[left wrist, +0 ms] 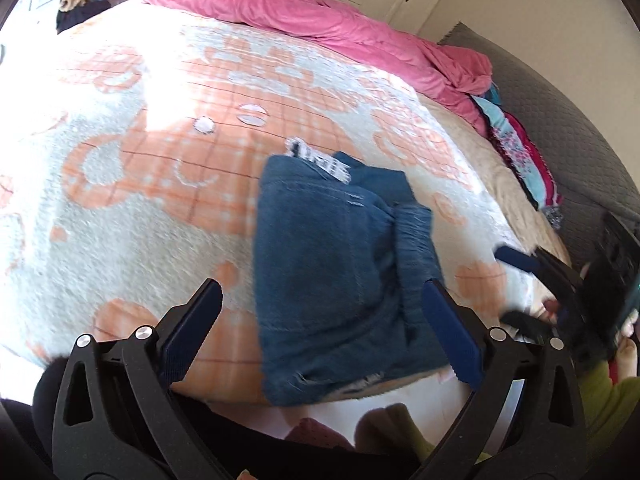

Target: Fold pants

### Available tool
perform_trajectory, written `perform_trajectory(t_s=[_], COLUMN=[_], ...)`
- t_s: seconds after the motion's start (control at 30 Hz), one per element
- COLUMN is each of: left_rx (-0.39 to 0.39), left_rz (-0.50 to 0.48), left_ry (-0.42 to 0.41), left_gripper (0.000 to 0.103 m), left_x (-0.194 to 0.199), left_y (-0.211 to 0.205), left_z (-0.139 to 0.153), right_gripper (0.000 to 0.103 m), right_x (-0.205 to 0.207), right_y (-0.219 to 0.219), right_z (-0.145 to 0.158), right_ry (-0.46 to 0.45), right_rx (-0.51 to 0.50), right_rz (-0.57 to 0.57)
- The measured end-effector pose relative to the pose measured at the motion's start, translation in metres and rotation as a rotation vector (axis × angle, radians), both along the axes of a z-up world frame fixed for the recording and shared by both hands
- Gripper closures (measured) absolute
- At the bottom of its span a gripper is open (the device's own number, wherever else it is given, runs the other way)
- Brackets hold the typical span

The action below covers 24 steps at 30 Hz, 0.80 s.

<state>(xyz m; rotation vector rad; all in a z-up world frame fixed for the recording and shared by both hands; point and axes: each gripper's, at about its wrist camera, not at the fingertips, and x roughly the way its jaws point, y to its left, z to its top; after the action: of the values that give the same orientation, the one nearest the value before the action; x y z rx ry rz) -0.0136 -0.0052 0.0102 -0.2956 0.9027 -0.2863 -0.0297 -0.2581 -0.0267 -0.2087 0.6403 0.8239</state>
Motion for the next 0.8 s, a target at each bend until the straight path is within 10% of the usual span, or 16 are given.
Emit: perform_trajectory(t_s=[0.17, 0.37, 0.8], left_rx=[-0.009, 0.027, 0.073], left_rz=[0.03, -0.064, -0.119], left_ry=[0.019, 0.054, 0.116], left_gripper=[0.01, 0.056, 0.057], left_x=[0.024, 0.054, 0.085], left_y=[0.013, -0.001, -0.017], left_z=[-0.002, -0.004, -0.023], right_gripper=[0.032, 0.055, 0.071], right_x=[-0.029, -0.044, -0.029], right_y=[0.031, 0.067, 0.142], right_z=[-0.007, -0.012, -0.042], right_ry=[-0.032, -0.079, -0.256], right_rx=[-0.067, -0.118, -0.406], right_rz=[0.14, 0.234, 0.364])
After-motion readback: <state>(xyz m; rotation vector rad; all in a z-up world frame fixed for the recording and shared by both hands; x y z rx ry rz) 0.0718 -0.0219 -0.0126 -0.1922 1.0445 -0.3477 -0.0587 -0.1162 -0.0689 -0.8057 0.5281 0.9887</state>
